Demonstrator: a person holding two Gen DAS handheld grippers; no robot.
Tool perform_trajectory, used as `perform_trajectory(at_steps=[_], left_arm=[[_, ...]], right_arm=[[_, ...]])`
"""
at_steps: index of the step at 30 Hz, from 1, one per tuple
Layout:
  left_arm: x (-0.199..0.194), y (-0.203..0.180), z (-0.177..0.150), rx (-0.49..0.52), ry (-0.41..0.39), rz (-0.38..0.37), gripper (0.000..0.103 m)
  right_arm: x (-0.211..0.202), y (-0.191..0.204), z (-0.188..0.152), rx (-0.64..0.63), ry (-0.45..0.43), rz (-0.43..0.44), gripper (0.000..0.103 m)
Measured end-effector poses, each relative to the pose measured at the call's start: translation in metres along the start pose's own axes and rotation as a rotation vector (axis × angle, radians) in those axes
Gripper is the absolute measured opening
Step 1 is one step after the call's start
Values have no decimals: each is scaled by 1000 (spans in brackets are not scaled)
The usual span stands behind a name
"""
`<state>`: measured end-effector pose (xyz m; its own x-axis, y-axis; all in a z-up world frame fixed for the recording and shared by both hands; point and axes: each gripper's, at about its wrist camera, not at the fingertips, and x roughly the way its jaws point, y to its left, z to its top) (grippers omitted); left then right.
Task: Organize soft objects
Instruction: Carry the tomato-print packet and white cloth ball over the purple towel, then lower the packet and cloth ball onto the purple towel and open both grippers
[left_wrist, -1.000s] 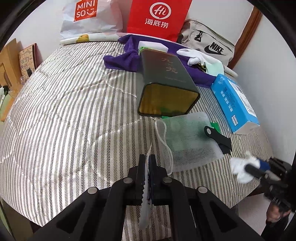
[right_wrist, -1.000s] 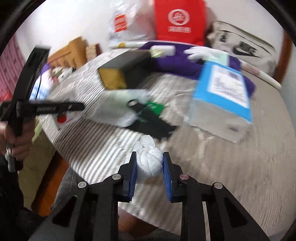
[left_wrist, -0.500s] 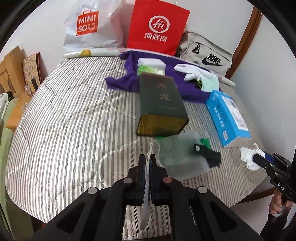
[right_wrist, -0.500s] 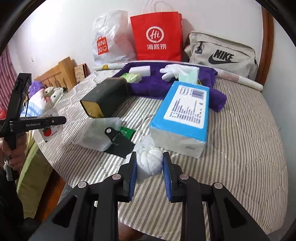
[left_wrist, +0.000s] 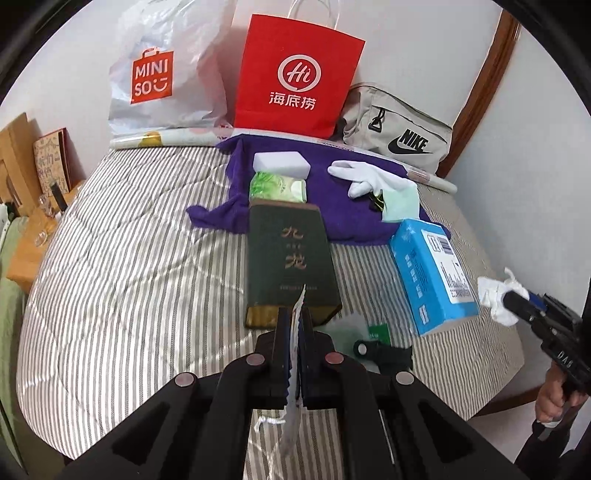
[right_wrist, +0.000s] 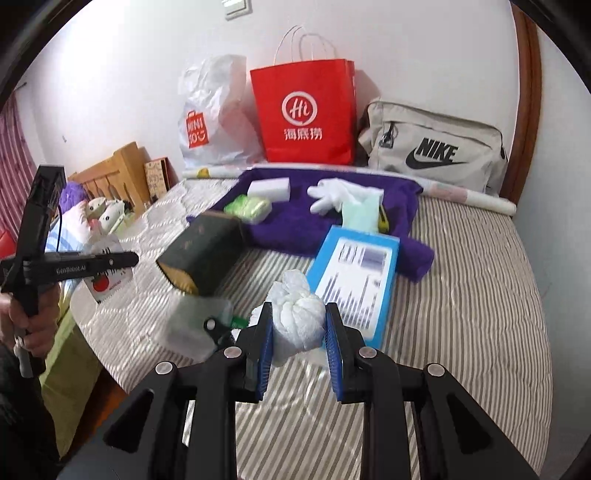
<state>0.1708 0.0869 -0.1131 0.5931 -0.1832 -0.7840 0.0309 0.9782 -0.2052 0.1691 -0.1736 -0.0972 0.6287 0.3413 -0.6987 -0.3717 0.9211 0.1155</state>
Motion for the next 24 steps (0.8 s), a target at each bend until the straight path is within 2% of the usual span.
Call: perform_trajectory(at_steps=[12,24], left_arm=[[13,5,43,-4,-6,0,5],[58,7,94,-1,19,-9,5]], right_arm=[[15,-7,48,4,-25,-22,26],[59,-25,92,25,-16,-28,26]])
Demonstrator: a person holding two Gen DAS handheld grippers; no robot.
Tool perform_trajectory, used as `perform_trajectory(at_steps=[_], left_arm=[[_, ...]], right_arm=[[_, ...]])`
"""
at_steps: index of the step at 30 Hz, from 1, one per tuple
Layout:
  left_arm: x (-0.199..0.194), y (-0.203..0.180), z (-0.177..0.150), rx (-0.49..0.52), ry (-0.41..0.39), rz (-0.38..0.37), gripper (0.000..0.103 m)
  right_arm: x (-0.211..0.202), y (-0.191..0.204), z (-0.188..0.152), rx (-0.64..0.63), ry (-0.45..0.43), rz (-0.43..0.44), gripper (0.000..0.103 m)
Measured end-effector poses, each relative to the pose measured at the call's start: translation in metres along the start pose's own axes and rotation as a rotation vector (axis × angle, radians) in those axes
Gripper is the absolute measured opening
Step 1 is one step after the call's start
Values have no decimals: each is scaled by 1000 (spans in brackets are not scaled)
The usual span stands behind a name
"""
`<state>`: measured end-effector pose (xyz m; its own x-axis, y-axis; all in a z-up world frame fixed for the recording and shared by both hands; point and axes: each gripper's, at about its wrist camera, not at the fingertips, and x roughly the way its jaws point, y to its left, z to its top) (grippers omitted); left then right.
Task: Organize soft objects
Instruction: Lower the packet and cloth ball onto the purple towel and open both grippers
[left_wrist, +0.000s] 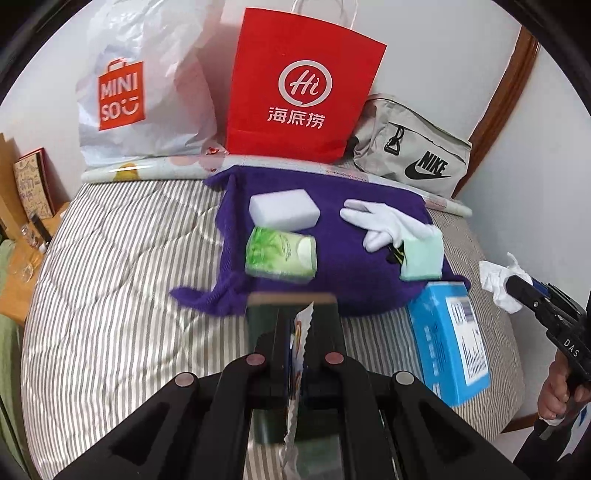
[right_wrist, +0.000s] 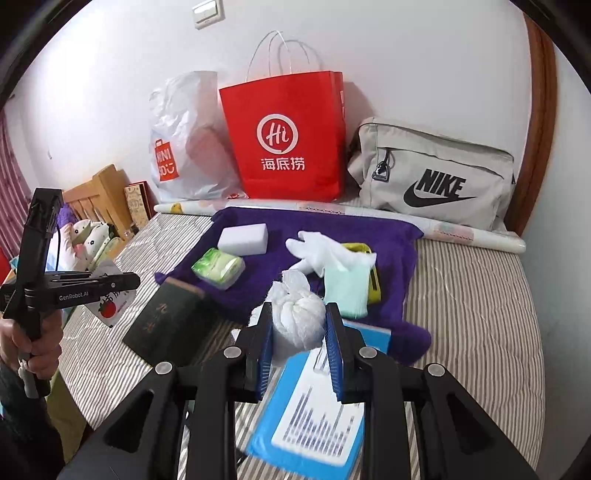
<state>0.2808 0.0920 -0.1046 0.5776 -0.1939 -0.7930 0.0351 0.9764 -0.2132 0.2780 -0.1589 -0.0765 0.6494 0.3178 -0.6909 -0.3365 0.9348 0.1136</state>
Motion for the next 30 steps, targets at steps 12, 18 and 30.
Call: perform_trajectory(at_steps=[12,18,30], left_arm=[[67,-5,55,-31,50,-58,5],[96,-13,76,-44,85,-106,5],[139,-28,103,-57,124,-168,5]], right_arm=[[63,-18,28,-4,55,14,26],[93,-24,36,-11,95,18,26],[130,-33,38,-16,173,9,26]])
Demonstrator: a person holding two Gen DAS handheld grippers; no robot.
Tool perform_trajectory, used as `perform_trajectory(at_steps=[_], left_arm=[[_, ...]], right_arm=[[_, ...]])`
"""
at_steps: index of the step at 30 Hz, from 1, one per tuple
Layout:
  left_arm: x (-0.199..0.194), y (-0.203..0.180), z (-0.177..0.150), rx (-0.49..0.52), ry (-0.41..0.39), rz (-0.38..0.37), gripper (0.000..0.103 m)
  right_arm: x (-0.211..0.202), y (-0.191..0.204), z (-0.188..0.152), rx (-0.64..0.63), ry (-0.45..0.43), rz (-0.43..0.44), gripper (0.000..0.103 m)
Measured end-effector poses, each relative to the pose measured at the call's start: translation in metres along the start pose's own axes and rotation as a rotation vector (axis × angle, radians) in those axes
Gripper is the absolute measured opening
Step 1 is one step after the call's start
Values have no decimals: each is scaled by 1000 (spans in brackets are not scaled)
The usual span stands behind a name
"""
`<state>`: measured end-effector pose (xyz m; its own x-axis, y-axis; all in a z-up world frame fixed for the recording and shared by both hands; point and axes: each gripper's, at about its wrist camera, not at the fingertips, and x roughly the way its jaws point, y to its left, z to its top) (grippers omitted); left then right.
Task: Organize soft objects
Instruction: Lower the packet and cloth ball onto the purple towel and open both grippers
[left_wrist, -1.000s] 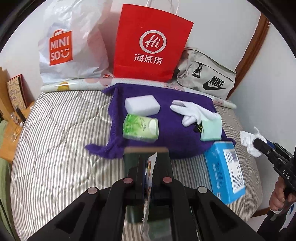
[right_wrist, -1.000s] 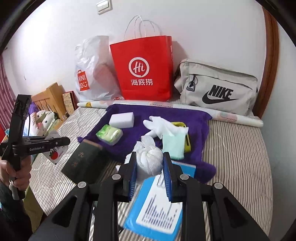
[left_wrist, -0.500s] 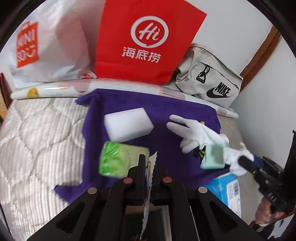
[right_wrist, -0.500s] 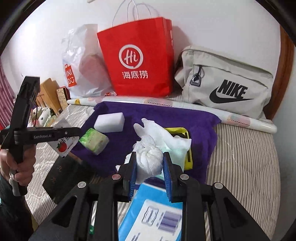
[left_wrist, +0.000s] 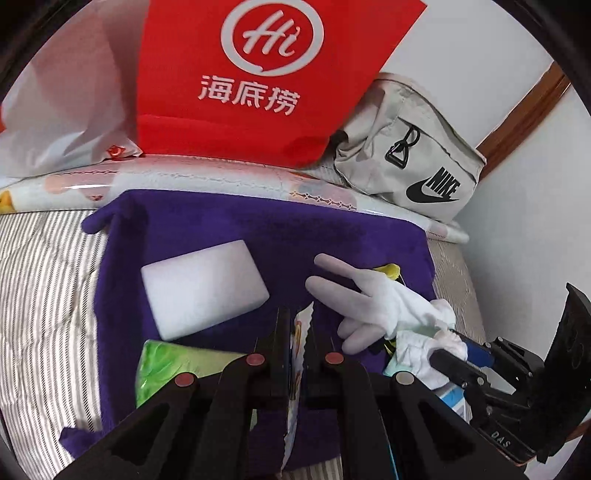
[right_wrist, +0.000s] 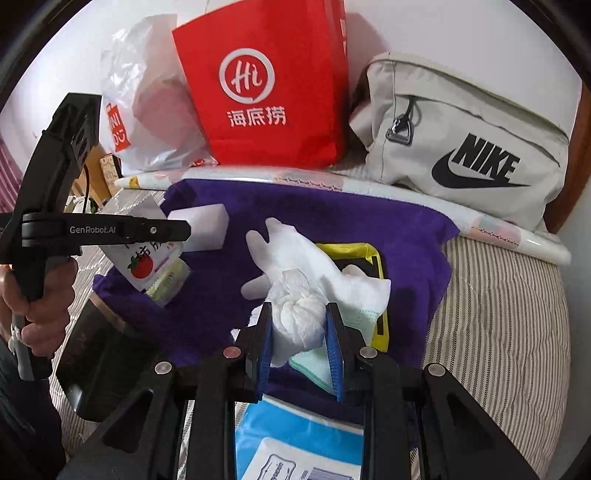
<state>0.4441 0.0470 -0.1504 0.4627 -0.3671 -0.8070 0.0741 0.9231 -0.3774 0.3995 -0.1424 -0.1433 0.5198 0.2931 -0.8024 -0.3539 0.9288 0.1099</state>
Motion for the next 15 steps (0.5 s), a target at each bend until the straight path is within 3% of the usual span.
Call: perform_trajectory(at_steps=[15], left_arm=[[25,5,7,-34,36,0,5]], right_arm=[[20,-4,2,5,55,3,28]])
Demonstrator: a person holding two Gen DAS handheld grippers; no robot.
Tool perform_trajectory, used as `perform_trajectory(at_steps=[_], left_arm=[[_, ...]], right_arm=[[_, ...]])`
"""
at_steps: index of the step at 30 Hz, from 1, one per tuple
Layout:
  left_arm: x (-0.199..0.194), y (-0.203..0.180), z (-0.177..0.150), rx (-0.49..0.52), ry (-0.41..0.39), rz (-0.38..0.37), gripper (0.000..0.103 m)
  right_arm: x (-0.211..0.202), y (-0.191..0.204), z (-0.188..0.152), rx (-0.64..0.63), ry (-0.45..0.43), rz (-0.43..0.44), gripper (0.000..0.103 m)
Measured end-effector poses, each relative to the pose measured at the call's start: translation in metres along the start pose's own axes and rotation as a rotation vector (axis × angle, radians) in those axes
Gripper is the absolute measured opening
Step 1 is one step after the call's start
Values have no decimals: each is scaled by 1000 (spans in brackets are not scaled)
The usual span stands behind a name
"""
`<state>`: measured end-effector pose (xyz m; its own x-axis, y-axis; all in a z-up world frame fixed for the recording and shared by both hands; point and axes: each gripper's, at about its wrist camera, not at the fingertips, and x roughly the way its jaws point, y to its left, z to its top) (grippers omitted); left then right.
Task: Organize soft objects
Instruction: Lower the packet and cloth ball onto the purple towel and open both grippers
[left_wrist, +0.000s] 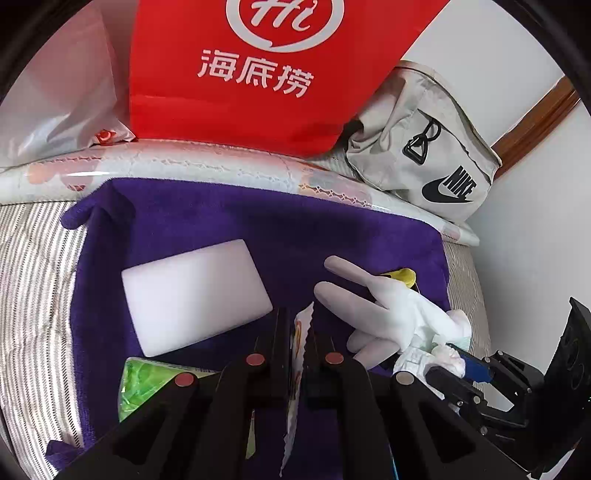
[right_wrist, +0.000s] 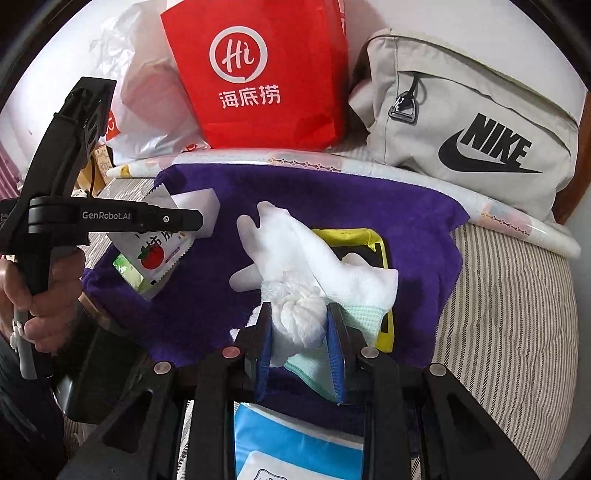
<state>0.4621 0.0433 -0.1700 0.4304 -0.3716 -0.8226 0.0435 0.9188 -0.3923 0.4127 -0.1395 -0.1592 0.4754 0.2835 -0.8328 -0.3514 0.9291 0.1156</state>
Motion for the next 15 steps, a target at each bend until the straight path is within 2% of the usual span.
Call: perform_trajectory(at_steps=[5,7,9,15], left_arm=[[7,-1,-2,-3,39,-26,7],[8,-3,-4,9,49,-13,15],[7,-6,-5,28,41,9,28],[-6,-8,-6,37,18,27,44]], right_arm=[[1,-1,-3,3,4,2,28],[0,-1,-4,1,-1,0,28],[-1,-1,-5,-3,-5,2,30],[-11,1,-9,2,-37,18,48]])
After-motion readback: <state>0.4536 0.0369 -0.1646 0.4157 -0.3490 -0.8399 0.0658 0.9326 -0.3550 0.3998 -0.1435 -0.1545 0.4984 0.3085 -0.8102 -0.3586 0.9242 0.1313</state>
